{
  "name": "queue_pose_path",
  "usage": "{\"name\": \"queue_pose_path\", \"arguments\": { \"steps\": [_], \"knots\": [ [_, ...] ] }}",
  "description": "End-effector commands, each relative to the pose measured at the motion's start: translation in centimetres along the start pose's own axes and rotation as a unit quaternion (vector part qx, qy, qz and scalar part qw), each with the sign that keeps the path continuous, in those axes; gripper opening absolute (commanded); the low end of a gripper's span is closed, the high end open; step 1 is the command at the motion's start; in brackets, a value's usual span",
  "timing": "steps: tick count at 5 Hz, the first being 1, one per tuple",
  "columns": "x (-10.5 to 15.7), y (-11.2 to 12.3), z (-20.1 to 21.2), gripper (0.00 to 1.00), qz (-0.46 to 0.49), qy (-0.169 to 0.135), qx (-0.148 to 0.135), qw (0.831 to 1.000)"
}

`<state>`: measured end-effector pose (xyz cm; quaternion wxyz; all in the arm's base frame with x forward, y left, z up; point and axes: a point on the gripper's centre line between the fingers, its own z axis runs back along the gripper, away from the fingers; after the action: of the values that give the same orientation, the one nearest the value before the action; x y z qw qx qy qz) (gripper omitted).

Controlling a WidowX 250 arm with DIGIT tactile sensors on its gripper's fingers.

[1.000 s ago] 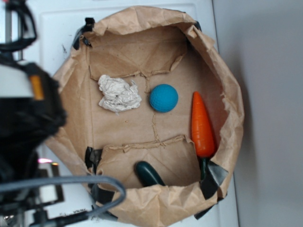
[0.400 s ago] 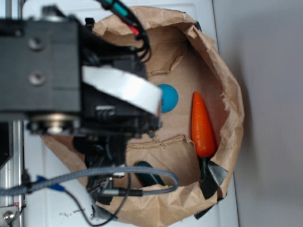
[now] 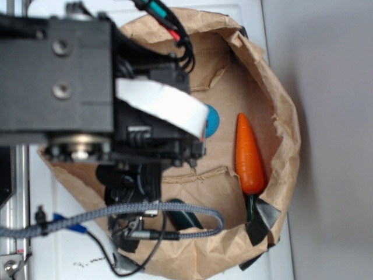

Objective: Grab the white paper.

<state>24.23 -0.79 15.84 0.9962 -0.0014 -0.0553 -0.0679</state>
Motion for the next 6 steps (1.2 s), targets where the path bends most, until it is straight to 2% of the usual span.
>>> {"name": "queue_pose_path", "arguments": {
  "steps": [1, 2, 3, 4, 5, 6],
  "knots": [
    [0.8, 0.2, 1.1, 1.0, 0.009, -0.023, 0.007, 1.0],
    [0.8, 2.2, -1.4, 1.0, 0.009, -0.04, 0.02, 0.999],
    [0.7, 4.3, -2.0, 1.0, 0.003, -0.043, 0.029, 0.999],
    [0.0, 5.4, -3.9, 1.0, -0.017, -0.051, 0.037, 0.998],
    [-0.3, 5.2, -6.5, 1.0, -0.029, -0.049, 0.066, 0.996],
    [-0.9, 4.9, -8.3, 1.0, -0.047, -0.045, 0.077, 0.995]
  ]
}}
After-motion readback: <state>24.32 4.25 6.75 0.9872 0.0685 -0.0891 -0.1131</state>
